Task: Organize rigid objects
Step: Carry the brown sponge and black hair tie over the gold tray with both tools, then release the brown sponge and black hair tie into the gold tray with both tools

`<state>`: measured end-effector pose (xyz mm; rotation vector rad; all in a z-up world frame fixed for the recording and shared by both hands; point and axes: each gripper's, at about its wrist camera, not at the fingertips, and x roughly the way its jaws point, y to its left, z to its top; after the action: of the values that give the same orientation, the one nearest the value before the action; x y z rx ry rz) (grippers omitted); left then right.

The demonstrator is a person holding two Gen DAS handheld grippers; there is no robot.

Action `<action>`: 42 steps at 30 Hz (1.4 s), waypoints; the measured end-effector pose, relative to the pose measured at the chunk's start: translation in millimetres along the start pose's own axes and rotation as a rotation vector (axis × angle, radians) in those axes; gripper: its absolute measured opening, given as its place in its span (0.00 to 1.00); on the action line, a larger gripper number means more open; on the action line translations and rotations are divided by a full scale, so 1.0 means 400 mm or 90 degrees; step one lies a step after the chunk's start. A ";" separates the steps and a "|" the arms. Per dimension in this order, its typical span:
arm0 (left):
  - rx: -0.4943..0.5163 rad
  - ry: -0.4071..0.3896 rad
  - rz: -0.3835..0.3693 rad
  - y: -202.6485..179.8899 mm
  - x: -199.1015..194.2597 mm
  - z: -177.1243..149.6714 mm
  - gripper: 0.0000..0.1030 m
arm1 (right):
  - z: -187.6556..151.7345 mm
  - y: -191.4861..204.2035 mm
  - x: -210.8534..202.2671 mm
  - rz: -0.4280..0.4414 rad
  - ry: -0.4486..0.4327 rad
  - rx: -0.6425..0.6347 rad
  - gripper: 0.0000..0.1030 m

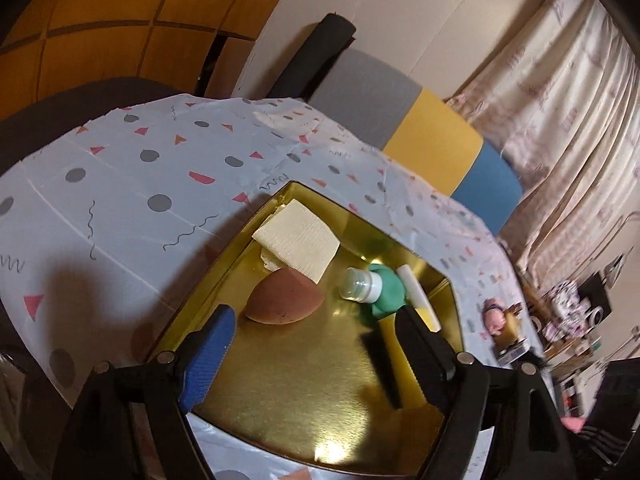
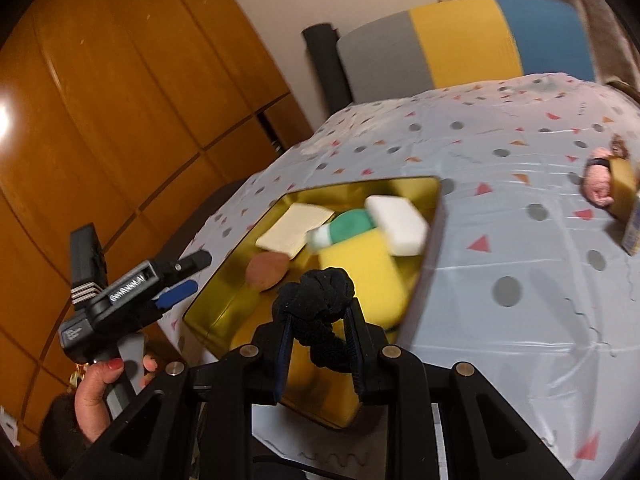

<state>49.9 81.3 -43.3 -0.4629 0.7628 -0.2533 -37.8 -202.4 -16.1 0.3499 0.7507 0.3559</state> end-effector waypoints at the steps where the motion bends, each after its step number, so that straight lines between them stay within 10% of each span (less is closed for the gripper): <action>1: -0.007 -0.004 0.003 0.005 -0.005 -0.001 0.81 | 0.002 0.008 0.014 0.002 0.009 -0.002 0.24; 21: -0.037 -0.038 0.030 0.055 -0.062 0.011 0.81 | 0.070 0.140 0.252 0.010 0.102 -0.069 0.27; 24: -0.037 -0.037 0.029 0.055 -0.062 0.011 0.81 | 0.082 0.135 0.272 -0.014 0.106 -0.068 0.57; 42: -0.021 -0.012 0.011 0.023 -0.036 -0.019 0.81 | 0.070 0.054 0.120 -0.021 0.019 0.023 0.69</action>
<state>35.0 92.3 -44.0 -0.4884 0.7531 -0.2204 10.7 -167.7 -16.5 0.3660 0.7920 0.3172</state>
